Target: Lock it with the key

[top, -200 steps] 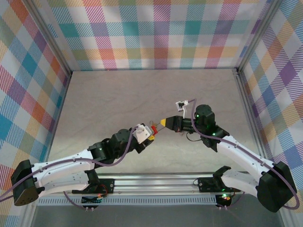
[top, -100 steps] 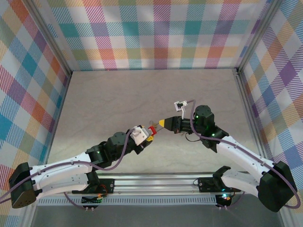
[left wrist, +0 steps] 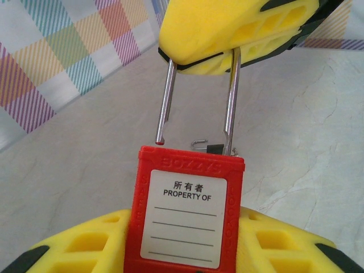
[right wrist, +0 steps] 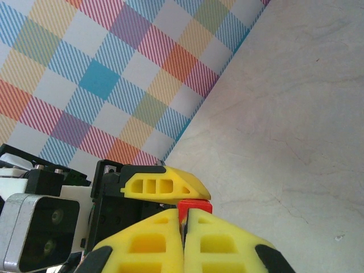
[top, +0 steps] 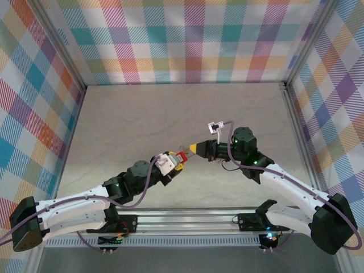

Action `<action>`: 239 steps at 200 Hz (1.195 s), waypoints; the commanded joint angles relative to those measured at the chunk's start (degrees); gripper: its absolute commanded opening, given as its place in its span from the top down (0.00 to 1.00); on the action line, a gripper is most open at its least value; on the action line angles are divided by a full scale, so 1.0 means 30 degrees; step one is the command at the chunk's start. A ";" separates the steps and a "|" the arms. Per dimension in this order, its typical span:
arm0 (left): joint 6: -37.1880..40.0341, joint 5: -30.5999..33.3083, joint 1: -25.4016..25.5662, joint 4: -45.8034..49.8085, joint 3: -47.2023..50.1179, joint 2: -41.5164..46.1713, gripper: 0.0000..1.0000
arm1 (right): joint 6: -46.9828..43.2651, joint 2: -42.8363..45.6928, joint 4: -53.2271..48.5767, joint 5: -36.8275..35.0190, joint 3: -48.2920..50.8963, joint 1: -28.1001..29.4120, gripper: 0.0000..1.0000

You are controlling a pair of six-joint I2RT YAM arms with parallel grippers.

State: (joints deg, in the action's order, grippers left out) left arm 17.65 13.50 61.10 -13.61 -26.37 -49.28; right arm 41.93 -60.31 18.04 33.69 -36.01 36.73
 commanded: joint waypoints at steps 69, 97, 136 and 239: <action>0.0404 0.0921 0.0083 -0.4957 -0.0464 0.0964 1.00 | -0.0534 -0.0893 -0.0853 0.0577 -0.0691 0.0792 1.00; 0.0889 0.0865 0.0082 -0.4984 -0.0671 0.1016 1.00 | -0.0530 -0.0913 -0.0856 0.0545 -0.0740 0.0870 1.00; 0.1148 0.1034 0.0082 -0.5326 -0.0818 0.1089 1.00 | -0.0764 -0.0959 -0.0779 0.0663 -0.0713 0.1053 1.00; 0.1550 0.0521 0.0082 -0.6828 -0.1343 0.1031 1.00 | -0.1921 -0.1546 -0.0226 0.1352 -0.0815 0.2046 1.00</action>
State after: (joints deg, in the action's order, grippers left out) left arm 22.26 17.98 61.10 -14.90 -26.37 -48.45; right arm 37.63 -63.33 19.75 30.65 -38.81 39.05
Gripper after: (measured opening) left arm 0.377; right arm 0.050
